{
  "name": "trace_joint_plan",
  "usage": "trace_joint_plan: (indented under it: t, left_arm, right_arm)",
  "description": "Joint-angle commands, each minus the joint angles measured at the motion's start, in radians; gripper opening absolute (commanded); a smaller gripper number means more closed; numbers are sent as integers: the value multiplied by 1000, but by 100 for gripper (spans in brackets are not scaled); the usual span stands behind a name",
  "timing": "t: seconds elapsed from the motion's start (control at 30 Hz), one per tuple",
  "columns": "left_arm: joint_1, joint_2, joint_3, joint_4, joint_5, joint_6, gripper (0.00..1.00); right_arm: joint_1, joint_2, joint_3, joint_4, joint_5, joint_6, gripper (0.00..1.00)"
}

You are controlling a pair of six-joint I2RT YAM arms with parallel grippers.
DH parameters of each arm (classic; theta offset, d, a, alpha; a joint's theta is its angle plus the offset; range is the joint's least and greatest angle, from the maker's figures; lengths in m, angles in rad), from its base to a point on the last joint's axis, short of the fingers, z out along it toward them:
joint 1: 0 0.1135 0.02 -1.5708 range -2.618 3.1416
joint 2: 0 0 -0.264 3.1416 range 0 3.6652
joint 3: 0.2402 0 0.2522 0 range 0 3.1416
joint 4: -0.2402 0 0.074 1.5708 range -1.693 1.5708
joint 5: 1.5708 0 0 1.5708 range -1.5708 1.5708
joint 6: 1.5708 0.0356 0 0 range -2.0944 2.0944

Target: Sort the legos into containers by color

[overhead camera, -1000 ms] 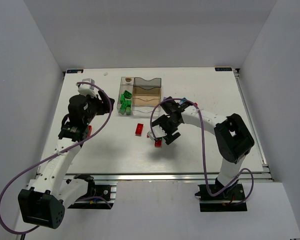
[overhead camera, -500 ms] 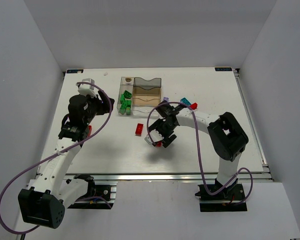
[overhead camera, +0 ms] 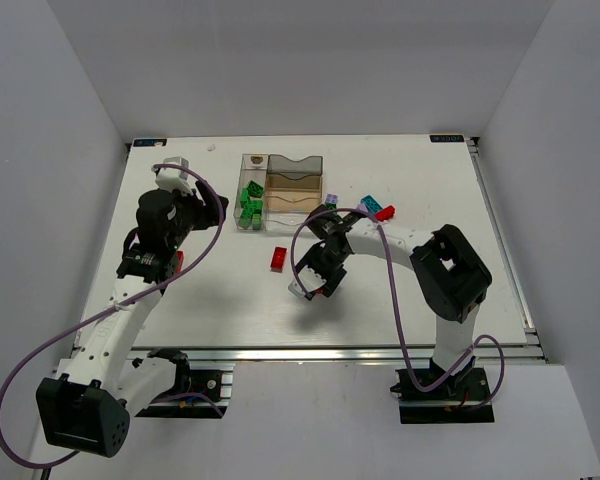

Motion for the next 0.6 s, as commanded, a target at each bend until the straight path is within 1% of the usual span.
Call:
trace_joint_plan:
  t: [0.0,0.03,0.2,0.27,0.43,0.57]
  left_arm:
    - [3,-15,-7,3,-9,3,74]
    - [3,-16,-7,-1,-12,3,74]
    - [3,-16,-7,3,-12,3,74]
    - [3,-18,-9,3,-14,3,74]
    - [3,-18,-7,2,-12,3,74]
    - [3,-20,-7,1,-14,2,74]
  right_arm:
    - [14,19,14,-44,6,-40,66]
    - [20,21,14,-44,11,-40,64]
    - [22,24,14,-52,35,-34,52]
    - [23,27,16,-52,45,-31,50]
    - [22,33,14,-44,92,-19,53]
    - [22,27,13,-41,103,-16,59]
